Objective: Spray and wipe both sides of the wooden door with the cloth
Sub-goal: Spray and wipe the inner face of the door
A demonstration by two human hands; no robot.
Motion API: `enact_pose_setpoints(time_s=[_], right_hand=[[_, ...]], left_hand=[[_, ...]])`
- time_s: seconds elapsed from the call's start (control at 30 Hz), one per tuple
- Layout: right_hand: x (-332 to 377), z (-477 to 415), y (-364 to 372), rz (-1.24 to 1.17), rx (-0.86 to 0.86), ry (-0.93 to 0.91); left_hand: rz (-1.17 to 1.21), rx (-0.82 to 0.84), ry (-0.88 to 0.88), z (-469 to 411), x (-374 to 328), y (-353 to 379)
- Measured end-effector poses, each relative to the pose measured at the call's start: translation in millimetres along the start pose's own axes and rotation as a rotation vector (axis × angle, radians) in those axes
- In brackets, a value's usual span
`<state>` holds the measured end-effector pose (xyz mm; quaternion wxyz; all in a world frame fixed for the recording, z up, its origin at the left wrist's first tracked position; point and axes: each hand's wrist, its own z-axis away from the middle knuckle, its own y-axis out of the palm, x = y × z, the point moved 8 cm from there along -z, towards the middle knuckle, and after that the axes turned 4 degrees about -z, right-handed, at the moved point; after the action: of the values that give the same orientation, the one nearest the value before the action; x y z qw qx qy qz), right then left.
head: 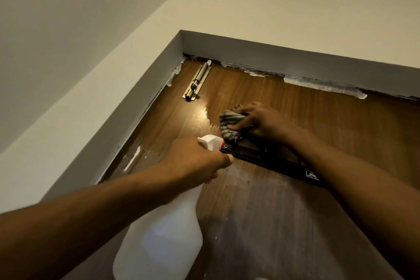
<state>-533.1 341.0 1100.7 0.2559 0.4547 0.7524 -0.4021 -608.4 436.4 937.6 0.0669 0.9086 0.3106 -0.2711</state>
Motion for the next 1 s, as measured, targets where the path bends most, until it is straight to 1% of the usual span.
enact_pose_setpoints(time_s=[0.1, 0.2, 0.33, 0.5, 0.67, 0.77, 0.87, 0.93, 1.0], right_hand=[[14, -25, -4, 0.018, 0.086, -0.022], [3, -1, -8, 0.015, 0.149, -0.046], [-54, 71, -25, 0.038, 0.216, 0.006], [-112, 181, -56, 0.181, 0.336, 0.101], [-144, 282, -69, 0.277, 0.324, 0.158], [-154, 310, -67, 0.246, 0.256, 0.168], [-156, 307, -67, 0.176, 0.179, 0.158], [-151, 290, -63, 0.189, 0.181, 0.143], [-136, 263, -58, 0.19, 0.188, 0.086]], left_hand=[[-0.037, -0.012, -0.022, 3, 4, -5], [-0.026, -0.007, -0.039, 7, 5, -2], [-0.005, 0.002, -0.049, 9, 2, 13], [0.029, 0.051, -0.068, 9, -4, 51], [0.054, 0.105, -0.031, 14, -20, 95], [0.059, 0.122, -0.034, 18, -24, 110], [0.044, 0.12, -0.03, 19, -24, 112], [0.029, 0.11, -0.031, 18, -24, 107], [0.027, 0.098, -0.035, 17, -22, 99]])
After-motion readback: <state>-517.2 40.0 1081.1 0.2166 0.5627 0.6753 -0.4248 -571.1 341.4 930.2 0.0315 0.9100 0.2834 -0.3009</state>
